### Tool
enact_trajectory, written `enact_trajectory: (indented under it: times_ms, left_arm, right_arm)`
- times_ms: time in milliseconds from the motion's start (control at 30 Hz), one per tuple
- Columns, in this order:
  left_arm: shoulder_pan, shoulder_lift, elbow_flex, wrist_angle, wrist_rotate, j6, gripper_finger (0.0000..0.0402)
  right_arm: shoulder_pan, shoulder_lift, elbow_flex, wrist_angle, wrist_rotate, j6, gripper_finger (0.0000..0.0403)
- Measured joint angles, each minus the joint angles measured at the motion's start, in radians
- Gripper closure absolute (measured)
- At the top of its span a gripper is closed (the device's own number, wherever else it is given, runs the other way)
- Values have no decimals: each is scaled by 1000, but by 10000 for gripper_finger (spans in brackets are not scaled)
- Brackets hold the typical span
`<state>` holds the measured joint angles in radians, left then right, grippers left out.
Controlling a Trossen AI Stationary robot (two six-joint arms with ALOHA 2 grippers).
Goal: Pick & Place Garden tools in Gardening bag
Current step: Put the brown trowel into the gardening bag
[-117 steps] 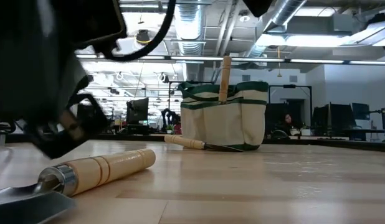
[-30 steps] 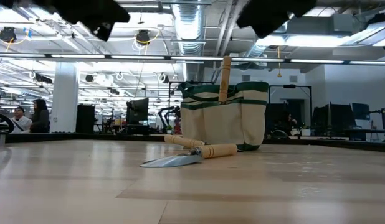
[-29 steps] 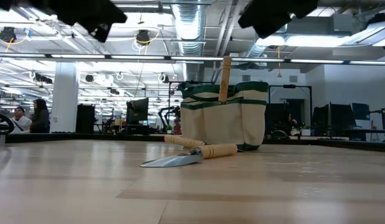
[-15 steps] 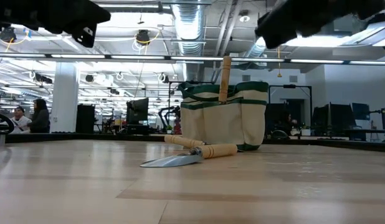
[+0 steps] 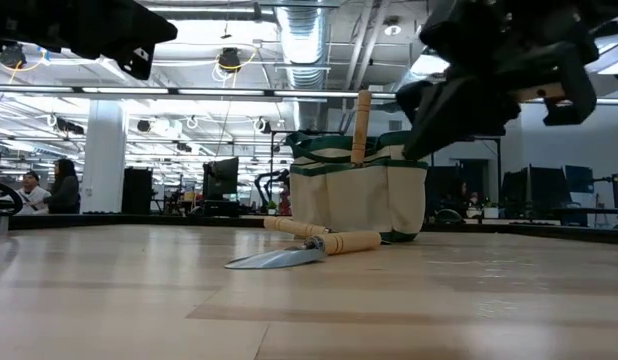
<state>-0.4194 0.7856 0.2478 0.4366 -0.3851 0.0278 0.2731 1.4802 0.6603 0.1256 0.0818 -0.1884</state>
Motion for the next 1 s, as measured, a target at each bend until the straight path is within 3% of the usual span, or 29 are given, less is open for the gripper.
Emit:
enact_trajectory:
  times_ms: [133, 300, 433, 800, 1000]
  left_arm:
    - [0, 0, 0, -1, 0, 35, 400]
    - [0, 0, 0, -1, 0, 49, 400]
    - [0, 0, 1, -1, 0, 48, 400]
    - [0, 0, 1, -1, -8, 47, 400]
    - [0, 0, 1, -2, -8, 47, 400]
  right_arm:
    - [-1, 46, 41, 2, 25, -16, 403]
    - [14, 100, 96, -49, 116, -173, 403]
    - [7, 147, 130, -110, 151, -212, 403]
    - [-26, 239, 205, -154, 152, -207, 398]
    - [-27, 298, 296, -283, 83, -206, 346]
